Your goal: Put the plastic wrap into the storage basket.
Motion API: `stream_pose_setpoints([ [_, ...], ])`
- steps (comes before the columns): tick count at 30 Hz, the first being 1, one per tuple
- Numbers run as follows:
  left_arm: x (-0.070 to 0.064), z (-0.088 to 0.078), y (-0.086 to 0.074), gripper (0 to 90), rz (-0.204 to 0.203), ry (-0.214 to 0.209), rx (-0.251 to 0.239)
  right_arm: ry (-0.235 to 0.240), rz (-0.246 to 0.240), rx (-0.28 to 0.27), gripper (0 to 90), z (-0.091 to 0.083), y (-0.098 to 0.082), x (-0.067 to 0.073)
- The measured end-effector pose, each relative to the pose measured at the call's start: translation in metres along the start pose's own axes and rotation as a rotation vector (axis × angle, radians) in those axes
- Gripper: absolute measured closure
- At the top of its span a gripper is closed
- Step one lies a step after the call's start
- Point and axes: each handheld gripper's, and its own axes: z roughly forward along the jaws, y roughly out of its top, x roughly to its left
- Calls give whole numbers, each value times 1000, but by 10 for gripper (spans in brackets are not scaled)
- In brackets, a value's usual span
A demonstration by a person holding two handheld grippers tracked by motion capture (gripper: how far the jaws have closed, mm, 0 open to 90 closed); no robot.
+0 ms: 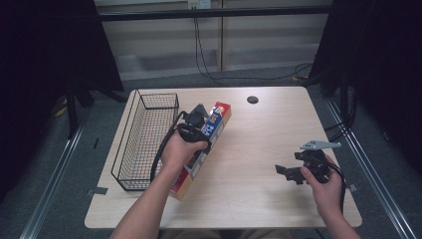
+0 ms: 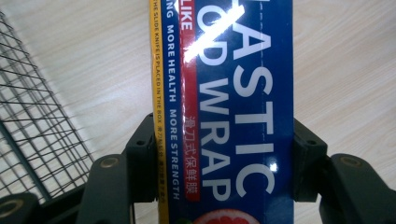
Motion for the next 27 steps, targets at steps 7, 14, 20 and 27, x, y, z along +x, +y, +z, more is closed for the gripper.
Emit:
stream_pose_setpoints([
  [7, 5, -11, 2, 418, -15, -1, -11, -6, 7, -2, 60, -1, 0, 0],
  [14, 10, -20, 2, 418, -42, 5, -31, -11, 7, -3, 60, -1, 0, 0],
  [20, 23, -27, -1, 419, -82, 8, -46, -11, 12, -7, 59, -2, -1, -1],
  [27, 34, -42, -4, 419, -128, 19, -72, -12, 13, -6, 59, -2, 0, -1],
])
